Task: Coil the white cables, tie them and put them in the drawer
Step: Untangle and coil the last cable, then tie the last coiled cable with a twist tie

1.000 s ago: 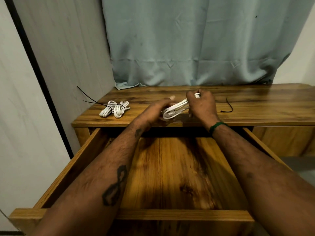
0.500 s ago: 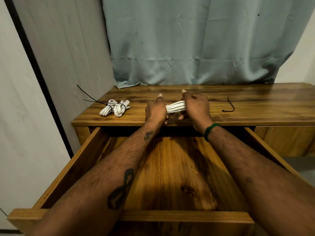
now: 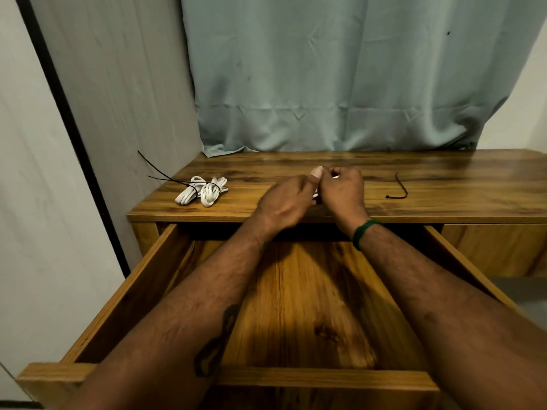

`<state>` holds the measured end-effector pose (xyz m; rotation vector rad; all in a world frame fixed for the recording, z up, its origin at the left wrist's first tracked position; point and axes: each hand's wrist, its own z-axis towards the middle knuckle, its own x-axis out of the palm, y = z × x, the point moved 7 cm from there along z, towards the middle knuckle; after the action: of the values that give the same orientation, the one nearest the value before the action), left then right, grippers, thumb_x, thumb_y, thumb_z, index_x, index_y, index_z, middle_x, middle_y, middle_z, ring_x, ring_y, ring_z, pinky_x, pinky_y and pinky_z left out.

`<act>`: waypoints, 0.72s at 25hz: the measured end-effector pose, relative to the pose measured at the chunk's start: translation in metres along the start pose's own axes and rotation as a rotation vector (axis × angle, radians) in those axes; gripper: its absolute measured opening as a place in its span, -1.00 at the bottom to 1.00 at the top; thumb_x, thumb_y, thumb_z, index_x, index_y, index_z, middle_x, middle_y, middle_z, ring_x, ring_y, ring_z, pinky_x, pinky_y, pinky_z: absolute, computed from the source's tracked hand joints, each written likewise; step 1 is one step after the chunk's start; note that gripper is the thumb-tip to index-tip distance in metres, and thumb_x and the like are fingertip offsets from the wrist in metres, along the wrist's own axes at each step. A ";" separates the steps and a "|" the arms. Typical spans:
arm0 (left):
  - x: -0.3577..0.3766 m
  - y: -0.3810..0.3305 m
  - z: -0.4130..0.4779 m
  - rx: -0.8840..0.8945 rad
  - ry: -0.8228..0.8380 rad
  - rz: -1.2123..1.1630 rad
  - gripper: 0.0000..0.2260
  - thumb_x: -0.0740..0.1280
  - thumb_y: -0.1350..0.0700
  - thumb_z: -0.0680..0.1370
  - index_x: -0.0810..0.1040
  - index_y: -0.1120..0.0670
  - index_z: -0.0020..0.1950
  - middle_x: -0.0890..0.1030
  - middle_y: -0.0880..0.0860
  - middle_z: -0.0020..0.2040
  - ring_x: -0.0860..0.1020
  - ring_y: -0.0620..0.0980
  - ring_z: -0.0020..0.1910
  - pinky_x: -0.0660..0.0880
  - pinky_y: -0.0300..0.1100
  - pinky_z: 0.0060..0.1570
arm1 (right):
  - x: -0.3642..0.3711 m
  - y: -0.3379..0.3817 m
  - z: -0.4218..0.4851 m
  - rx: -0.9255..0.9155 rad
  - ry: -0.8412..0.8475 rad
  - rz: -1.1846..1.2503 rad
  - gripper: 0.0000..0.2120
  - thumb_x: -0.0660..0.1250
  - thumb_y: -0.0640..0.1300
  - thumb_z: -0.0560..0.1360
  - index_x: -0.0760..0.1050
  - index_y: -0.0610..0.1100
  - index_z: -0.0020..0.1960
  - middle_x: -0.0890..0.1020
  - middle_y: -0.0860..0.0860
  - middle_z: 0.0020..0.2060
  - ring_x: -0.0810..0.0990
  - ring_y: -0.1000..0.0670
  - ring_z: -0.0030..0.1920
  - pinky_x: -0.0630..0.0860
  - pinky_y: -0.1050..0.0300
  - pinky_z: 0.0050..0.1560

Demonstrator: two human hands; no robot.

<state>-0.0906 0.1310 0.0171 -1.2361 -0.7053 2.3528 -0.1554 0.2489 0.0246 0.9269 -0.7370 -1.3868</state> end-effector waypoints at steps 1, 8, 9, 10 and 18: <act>0.008 -0.002 -0.001 0.022 0.023 0.023 -0.28 -0.16 -0.44 0.58 0.66 -0.06 0.14 0.72 0.02 -0.03 0.67 0.07 0.02 0.57 0.03 0.13 | 0.001 -0.003 0.000 0.004 -0.029 -0.002 -0.70 0.31 -0.18 0.54 0.55 -0.22 -0.35 0.60 -0.04 -0.48 0.55 0.13 -0.56 0.53 0.17 -0.49; 0.004 0.002 0.005 -0.007 0.054 0.191 -0.44 -0.02 -0.39 0.61 0.66 -0.09 0.03 0.69 0.00 -0.14 0.64 0.01 -0.13 0.52 -0.11 -0.14 | -0.001 -0.032 0.001 0.225 -0.213 0.137 -0.68 0.32 -0.12 0.49 0.44 -0.18 -0.40 0.52 -0.08 -0.48 0.45 -0.01 -0.44 0.43 0.04 -0.39; 0.003 0.004 0.004 0.000 0.015 0.190 -0.45 0.00 -0.36 0.63 0.64 -0.05 -0.09 0.69 0.01 -0.18 0.63 0.03 -0.16 0.47 -0.13 -0.20 | 0.001 -0.033 -0.001 0.228 -0.224 0.141 -0.67 0.32 -0.11 0.51 0.41 -0.15 -0.41 0.48 -0.05 -0.49 0.42 0.01 -0.44 0.39 0.07 -0.39; -0.001 0.004 0.002 0.001 -0.043 0.194 -0.47 0.01 -0.33 0.64 0.58 -0.05 -0.22 0.66 0.01 -0.25 0.62 0.04 -0.21 0.43 -0.14 -0.24 | 0.005 -0.033 -0.004 0.226 -0.218 0.162 -0.66 0.32 -0.09 0.52 0.40 -0.12 -0.41 0.48 -0.03 -0.48 0.42 0.01 -0.44 0.38 0.07 -0.38; -0.022 0.035 0.008 -0.245 -0.097 -0.095 -0.49 0.22 -0.04 0.63 0.56 0.09 -0.50 0.55 -0.02 -0.58 0.41 -0.14 -0.63 0.34 -0.24 -0.42 | -0.057 -0.032 0.048 -0.102 0.041 -0.685 -0.78 0.30 -0.16 0.54 0.56 -0.30 0.08 0.63 -0.31 0.06 0.60 -0.29 0.09 0.50 0.01 -0.01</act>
<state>-0.0890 0.0893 0.0142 -1.1608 -1.0875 2.3130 -0.2166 0.3017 0.0244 1.1805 -0.3111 -1.9697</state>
